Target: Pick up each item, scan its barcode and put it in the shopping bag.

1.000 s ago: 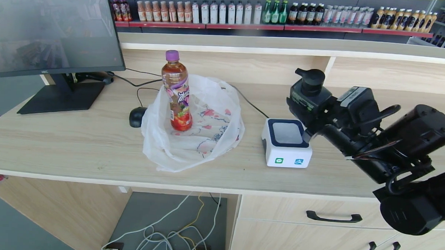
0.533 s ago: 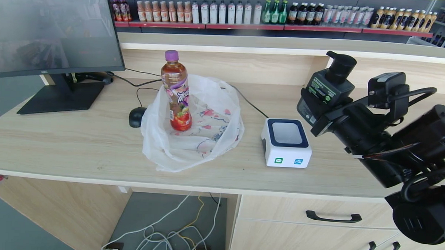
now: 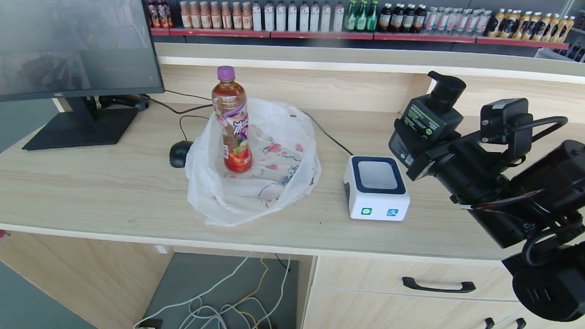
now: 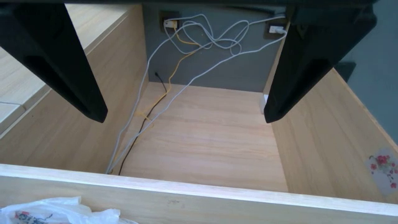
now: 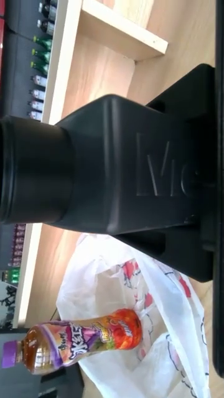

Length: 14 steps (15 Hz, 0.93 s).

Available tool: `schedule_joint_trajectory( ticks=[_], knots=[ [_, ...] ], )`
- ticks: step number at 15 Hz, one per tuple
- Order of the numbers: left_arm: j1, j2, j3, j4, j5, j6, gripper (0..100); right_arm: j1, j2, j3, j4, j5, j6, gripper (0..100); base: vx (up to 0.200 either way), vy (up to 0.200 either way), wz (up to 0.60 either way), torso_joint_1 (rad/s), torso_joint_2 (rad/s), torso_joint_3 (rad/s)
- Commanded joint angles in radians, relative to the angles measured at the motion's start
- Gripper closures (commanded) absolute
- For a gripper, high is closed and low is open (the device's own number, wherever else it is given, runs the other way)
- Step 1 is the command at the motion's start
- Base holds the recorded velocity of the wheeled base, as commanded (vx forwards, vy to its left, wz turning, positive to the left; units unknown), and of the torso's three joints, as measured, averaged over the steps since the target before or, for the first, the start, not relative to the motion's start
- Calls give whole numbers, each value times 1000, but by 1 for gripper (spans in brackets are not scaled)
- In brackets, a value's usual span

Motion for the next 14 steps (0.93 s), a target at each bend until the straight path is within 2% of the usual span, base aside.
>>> schedule_joint_trajectory(
  ticks=[1, 14],
  knots=[
    [1, 0, 0, 0, 0, 0, 0, 1, 3, -1, -1, 0, 6, 100, 0, 0, 0, 0, 0, 0],
    [1, 0, 0, 0, 0, -3, 0, 0, -13, 16, -1, -2, 18, 100, 0, 200, 0, 3, 0, 2]
  ],
)
